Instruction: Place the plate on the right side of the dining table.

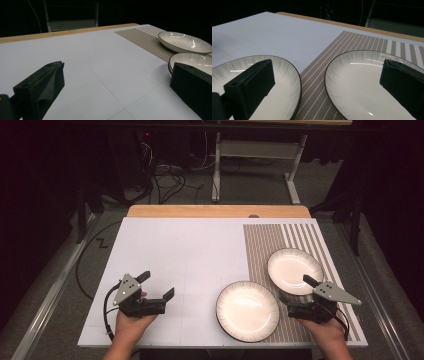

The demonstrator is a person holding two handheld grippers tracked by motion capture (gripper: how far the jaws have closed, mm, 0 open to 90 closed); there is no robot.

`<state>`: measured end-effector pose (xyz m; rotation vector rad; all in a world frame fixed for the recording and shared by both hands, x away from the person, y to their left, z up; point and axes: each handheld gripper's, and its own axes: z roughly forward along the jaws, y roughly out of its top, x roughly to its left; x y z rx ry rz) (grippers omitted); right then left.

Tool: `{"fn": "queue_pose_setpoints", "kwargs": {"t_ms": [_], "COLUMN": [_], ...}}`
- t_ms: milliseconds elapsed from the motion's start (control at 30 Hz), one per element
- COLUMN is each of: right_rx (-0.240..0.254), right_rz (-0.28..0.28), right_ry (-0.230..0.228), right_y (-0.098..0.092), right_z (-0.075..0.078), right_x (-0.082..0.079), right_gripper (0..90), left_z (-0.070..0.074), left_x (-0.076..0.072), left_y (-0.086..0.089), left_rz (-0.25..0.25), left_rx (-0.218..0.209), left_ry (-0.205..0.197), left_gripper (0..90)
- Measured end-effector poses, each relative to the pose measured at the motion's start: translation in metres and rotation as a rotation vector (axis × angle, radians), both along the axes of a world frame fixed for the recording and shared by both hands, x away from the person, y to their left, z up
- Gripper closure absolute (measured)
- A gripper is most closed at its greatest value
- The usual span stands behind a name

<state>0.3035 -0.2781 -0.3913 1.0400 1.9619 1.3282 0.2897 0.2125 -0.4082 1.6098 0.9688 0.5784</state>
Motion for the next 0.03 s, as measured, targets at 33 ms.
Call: {"fn": "queue_pose_setpoints", "kwargs": {"t_ms": [33], "right_rx": [0.004], "right_rz": [0.001], "right_ry": [0.0], "right_y": [0.0], "right_z": [0.0], "right_x": [0.0001], "right_gripper": [1.0], "left_z": [0.0], "left_x": [0.0], "left_y": [0.0001], "left_rz": [0.0], "left_rx": [0.0], "left_ry": [0.001], "left_gripper": [0.1]}}
